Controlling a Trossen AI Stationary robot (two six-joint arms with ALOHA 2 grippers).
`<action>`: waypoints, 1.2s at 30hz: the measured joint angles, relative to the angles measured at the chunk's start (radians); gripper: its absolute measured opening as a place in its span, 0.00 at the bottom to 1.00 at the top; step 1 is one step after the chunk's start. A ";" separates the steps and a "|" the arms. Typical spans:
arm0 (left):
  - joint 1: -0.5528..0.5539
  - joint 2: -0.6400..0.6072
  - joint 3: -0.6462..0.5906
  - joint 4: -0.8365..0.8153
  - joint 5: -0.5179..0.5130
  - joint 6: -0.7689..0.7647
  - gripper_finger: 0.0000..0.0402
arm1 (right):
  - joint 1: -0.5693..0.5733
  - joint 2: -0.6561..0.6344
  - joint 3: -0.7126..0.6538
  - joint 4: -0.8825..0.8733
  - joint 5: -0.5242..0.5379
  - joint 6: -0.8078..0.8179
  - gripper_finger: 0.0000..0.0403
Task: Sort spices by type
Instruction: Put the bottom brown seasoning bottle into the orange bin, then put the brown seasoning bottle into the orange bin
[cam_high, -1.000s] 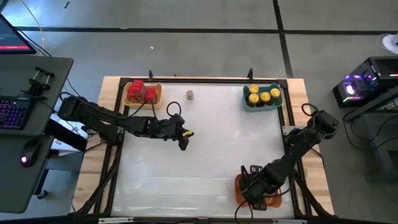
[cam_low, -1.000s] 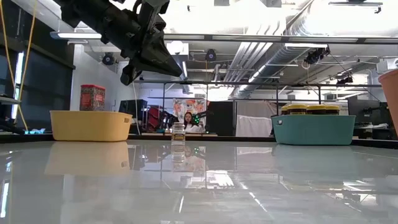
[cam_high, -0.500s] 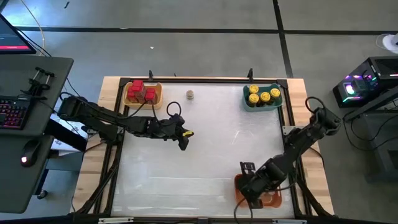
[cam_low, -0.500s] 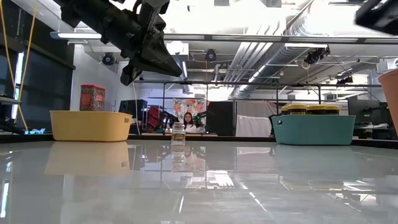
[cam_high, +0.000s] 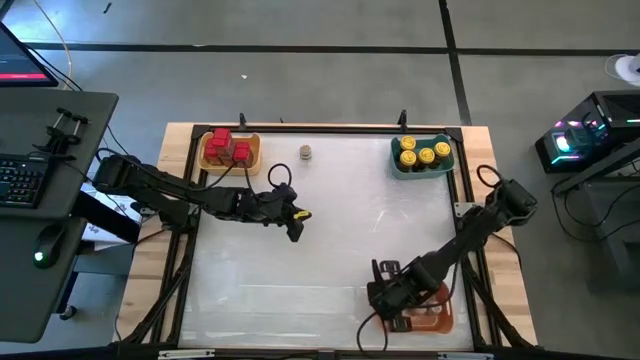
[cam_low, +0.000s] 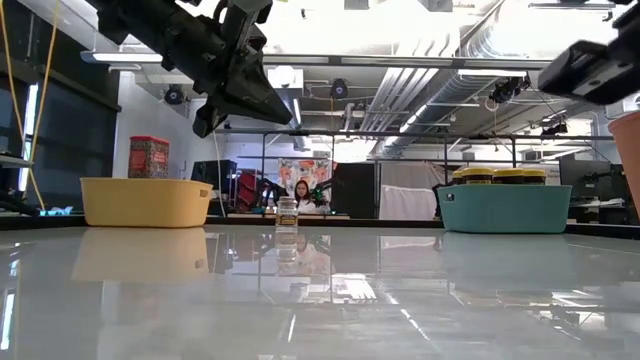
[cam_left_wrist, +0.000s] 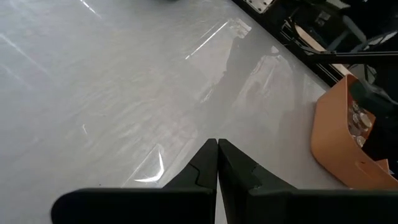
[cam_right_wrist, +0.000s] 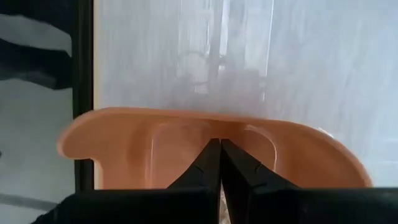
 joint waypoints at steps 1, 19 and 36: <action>0.000 0.000 0.000 0.000 0.000 0.000 0.00 | 0.000 0.008 0.000 0.000 -0.008 -0.005 0.00; 0.000 0.000 0.000 0.000 0.000 0.005 0.00 | 0.030 0.029 0.000 -0.006 -0.104 0.082 0.00; 0.008 -0.011 0.000 -0.003 0.060 0.057 0.00 | 0.038 -0.021 0.056 -0.122 -0.061 0.069 0.00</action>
